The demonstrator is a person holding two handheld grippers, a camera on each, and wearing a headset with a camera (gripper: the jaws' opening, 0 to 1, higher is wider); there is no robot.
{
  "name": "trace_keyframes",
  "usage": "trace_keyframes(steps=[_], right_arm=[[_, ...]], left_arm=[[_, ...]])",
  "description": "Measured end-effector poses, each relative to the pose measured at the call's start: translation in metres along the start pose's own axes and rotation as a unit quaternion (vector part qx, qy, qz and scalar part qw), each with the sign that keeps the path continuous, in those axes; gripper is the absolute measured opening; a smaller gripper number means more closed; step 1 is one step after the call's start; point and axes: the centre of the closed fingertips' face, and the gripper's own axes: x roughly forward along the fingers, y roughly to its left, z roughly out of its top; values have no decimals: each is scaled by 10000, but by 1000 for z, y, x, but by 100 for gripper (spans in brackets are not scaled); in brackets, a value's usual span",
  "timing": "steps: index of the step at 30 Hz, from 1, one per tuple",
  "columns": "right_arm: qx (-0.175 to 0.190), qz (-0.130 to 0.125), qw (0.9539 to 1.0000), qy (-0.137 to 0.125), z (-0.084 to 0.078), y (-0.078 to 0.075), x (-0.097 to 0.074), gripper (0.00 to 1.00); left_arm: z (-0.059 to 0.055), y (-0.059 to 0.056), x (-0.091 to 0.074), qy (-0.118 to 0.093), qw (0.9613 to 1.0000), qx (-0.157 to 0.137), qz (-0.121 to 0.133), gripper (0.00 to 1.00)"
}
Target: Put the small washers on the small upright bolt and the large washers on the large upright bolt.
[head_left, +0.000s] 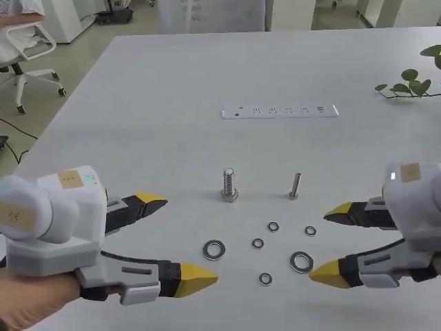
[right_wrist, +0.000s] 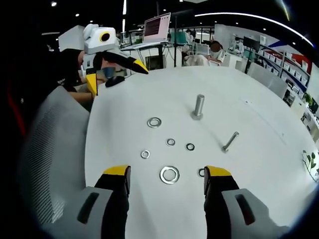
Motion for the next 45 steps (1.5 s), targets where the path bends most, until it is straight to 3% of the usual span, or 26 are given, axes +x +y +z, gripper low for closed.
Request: trace_keyframes(steps=[10,12,15,21,34,45], right_arm=[[-165,188,9985,496,-14,-3,14,51],[-204,245,9968,734,-20,-3,17,49],[-217,289,9963,785,-20,-3,20,46],[-422,422,9911,1191,-31,-5,29,42],[-671,538,9839,1569,-38,-6,43,36],[-815,582,9796,1742,-40,-6,48,34]], left_arm=[[-4,-2,2,67,10000,27,-51,84],[-4,-3,2,80,9999,39,-69,84],[-4,-3,2,89,9999,43,-74,84],[-4,-5,3,90,9999,53,-104,84],[-5,-7,5,86,9999,62,-116,84],[-5,-8,5,40,9999,46,-112,85]])
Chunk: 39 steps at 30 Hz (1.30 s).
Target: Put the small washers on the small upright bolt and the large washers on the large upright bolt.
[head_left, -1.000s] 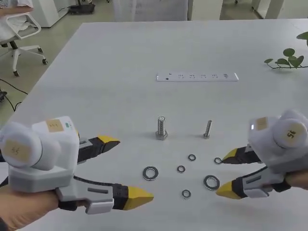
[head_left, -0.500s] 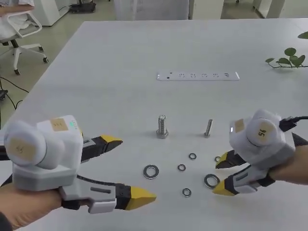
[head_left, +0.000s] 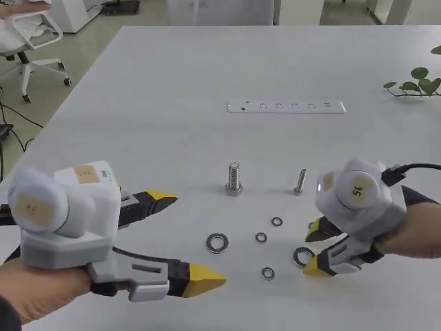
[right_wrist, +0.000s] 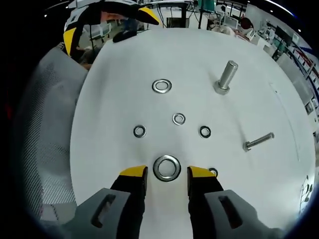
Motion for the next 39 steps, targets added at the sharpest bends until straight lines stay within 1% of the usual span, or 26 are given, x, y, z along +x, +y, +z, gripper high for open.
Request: trace_keyframes(steps=[7,15,21,31,39], right_arm=[[-125,12,9998,141,-1,2,3,32],[-187,18,9996,233,-1,0,3,30],[-221,16,9994,257,-1,0,3,25],[-296,20,9991,300,0,0,3,24],[-282,27,9992,294,0,0,4,23]], left_arm=[[0,-2,1,-9,10000,-11,-18,85],[0,-2,0,-17,10000,-26,-11,84],[0,0,-2,-31,10000,-30,0,84],[0,-1,-2,-12,10000,-10,-33,84],[-1,-3,-2,5,10000,-11,-43,84]])
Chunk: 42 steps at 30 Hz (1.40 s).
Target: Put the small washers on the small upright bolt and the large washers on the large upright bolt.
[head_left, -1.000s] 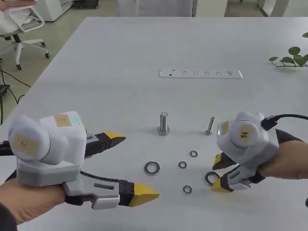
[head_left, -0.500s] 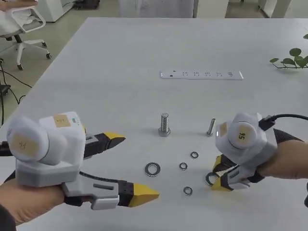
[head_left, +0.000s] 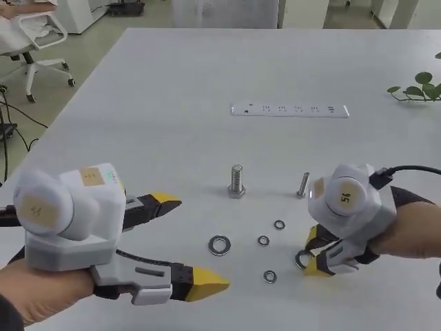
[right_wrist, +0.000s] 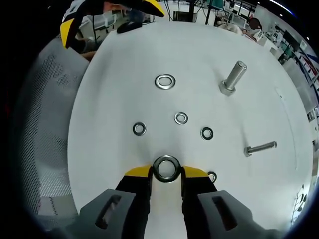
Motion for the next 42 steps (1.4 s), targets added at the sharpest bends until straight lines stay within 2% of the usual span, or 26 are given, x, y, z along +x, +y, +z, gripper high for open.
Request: trace_keyframes(steps=[26,42], right_arm=[[97,23,9999,45,-1,-3,-4,23],[109,-67,9999,9,12,-15,-23,23]], left_arm=[[-1,-4,4,-27,10000,-14,-33,84],[0,-5,3,-71,10000,-2,-33,84]])
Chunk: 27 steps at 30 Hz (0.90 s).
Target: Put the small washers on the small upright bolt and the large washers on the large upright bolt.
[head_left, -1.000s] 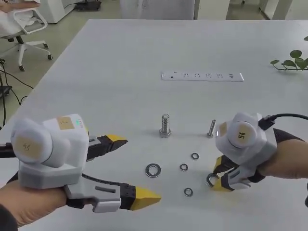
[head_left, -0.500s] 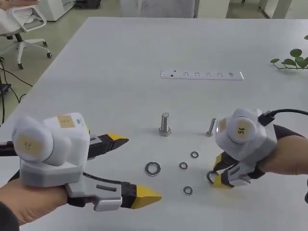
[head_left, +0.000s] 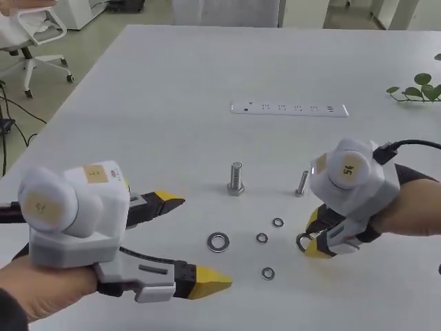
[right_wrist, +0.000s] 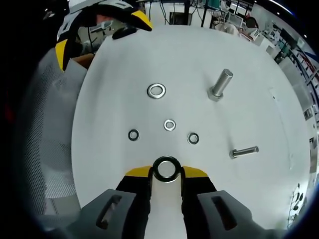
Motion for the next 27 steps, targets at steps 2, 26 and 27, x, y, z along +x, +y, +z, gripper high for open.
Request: trace_keyframes(steps=[2,26,27], right_arm=[[-12,-21,10000,-21,3,-2,-3,22],[-558,-245,9979,-234,63,-20,-48,22],[-594,-250,9976,-248,67,-22,-50,22]], left_arm=[[0,0,-1,-8,10000,-7,3,84],[3,-3,-5,-60,10000,11,23,83],[3,-3,-5,-60,10000,17,27,83]])
